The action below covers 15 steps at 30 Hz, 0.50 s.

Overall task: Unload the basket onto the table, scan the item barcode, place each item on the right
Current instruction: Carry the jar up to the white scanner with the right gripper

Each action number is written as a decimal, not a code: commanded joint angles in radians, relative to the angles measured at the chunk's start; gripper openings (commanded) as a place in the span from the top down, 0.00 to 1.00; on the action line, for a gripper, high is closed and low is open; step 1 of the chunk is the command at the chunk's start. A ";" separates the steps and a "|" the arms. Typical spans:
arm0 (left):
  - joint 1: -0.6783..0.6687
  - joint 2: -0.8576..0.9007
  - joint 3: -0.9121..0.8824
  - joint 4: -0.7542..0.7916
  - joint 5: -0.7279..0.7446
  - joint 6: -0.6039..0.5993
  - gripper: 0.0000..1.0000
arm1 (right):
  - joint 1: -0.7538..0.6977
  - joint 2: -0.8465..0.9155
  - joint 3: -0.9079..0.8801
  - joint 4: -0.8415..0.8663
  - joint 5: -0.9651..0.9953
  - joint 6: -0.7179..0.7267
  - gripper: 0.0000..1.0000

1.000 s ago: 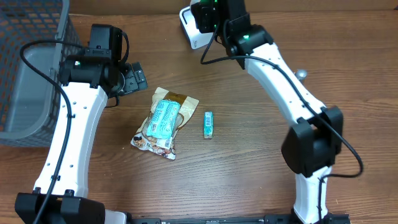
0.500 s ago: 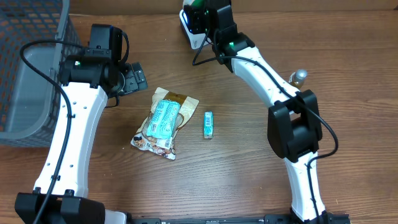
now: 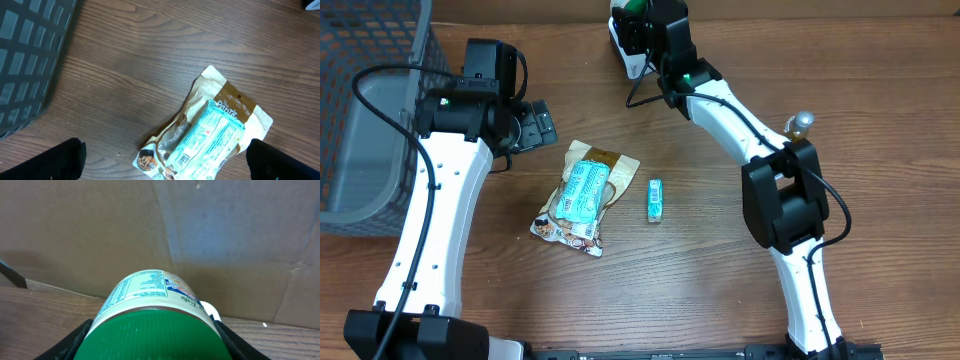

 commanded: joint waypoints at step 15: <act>0.002 0.000 0.018 0.002 0.003 0.018 0.00 | -0.013 0.077 0.007 0.184 0.048 0.007 0.96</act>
